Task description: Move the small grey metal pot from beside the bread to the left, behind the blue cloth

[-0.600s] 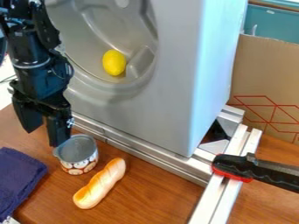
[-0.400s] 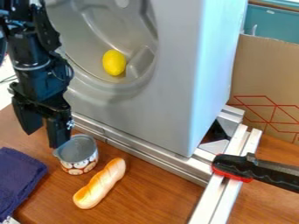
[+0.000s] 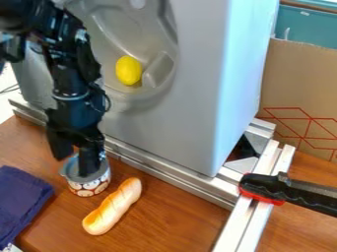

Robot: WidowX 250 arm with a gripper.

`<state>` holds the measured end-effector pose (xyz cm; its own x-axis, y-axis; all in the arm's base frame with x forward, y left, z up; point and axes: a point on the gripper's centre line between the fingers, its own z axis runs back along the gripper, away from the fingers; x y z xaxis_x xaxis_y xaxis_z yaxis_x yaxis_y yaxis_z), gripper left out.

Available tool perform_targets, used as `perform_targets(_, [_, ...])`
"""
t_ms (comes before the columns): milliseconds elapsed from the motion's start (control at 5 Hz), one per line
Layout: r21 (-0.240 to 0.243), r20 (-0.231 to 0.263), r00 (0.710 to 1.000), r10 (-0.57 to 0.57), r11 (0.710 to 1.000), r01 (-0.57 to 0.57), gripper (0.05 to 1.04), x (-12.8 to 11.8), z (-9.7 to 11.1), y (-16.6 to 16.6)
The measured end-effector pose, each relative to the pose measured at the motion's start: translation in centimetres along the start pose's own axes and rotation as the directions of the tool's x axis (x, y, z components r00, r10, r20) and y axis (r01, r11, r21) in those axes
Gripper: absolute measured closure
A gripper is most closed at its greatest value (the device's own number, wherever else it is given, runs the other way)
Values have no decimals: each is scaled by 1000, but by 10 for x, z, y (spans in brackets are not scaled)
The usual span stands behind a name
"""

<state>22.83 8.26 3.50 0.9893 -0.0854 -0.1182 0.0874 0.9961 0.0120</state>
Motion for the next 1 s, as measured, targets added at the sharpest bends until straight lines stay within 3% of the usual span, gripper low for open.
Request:
perform_targets(400, [-71, -6, 1000, -31, 997, 30, 82, 13, -19, -1])
perform_targets(600, [-51, -45, 999, 1, 999, -3, 82, 14, -31, 4])
perform_targets(1000, [24, -56, 997, 58, 998, -57, 82, 18, -38, 18])
